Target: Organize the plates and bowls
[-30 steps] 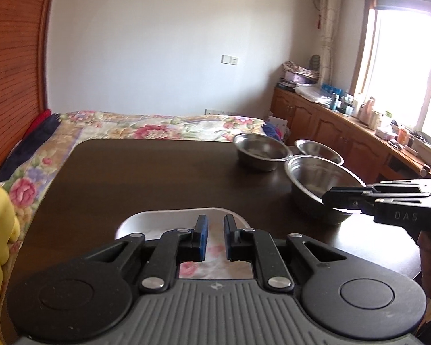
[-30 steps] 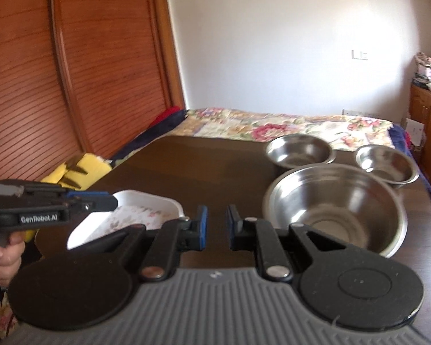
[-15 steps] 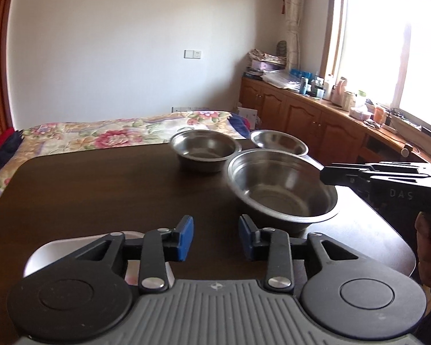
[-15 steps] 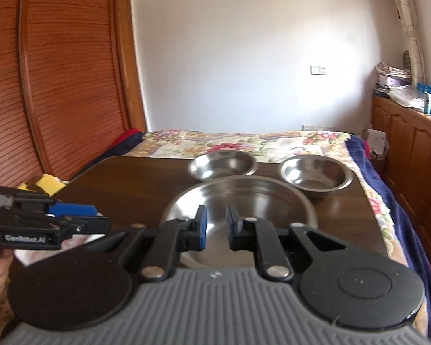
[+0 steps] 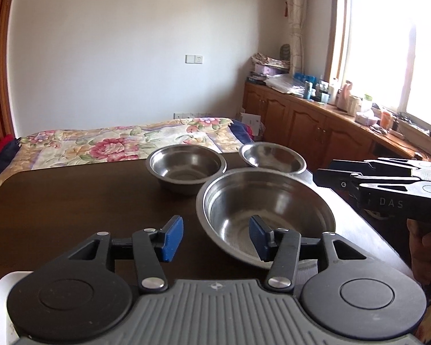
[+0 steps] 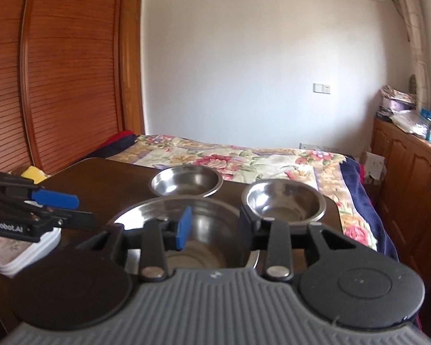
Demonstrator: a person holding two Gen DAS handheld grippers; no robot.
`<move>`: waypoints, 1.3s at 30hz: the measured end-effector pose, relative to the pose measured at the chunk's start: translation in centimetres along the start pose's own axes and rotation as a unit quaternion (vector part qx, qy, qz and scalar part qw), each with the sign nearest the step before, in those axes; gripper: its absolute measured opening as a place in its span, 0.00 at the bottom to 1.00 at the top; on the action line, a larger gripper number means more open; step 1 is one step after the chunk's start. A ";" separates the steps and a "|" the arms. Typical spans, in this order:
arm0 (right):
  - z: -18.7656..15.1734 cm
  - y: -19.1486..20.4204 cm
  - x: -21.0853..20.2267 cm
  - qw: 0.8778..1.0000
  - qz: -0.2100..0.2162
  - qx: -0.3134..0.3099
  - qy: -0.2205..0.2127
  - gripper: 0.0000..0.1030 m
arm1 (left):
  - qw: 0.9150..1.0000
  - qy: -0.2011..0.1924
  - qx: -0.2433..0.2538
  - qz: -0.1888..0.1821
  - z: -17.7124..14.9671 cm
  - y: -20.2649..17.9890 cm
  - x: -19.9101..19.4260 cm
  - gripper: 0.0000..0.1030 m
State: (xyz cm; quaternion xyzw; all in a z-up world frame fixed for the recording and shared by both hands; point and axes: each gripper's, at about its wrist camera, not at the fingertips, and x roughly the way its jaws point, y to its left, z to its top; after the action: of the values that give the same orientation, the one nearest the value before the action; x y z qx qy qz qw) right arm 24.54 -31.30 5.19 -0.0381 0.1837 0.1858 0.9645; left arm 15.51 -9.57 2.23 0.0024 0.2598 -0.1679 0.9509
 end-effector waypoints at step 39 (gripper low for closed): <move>-1.6 1.5 -0.4 0.977 -0.176 0.108 0.054 0.57 | 0.993 0.004 0.042 -0.112 2.4 5.2 2.0 0.59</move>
State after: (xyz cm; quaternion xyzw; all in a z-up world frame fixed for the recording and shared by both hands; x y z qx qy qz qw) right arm 23.05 -30.25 3.85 0.0244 0.2451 -0.0099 0.9691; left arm 19.99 -5.47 2.93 0.0135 0.2553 -0.2840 0.9241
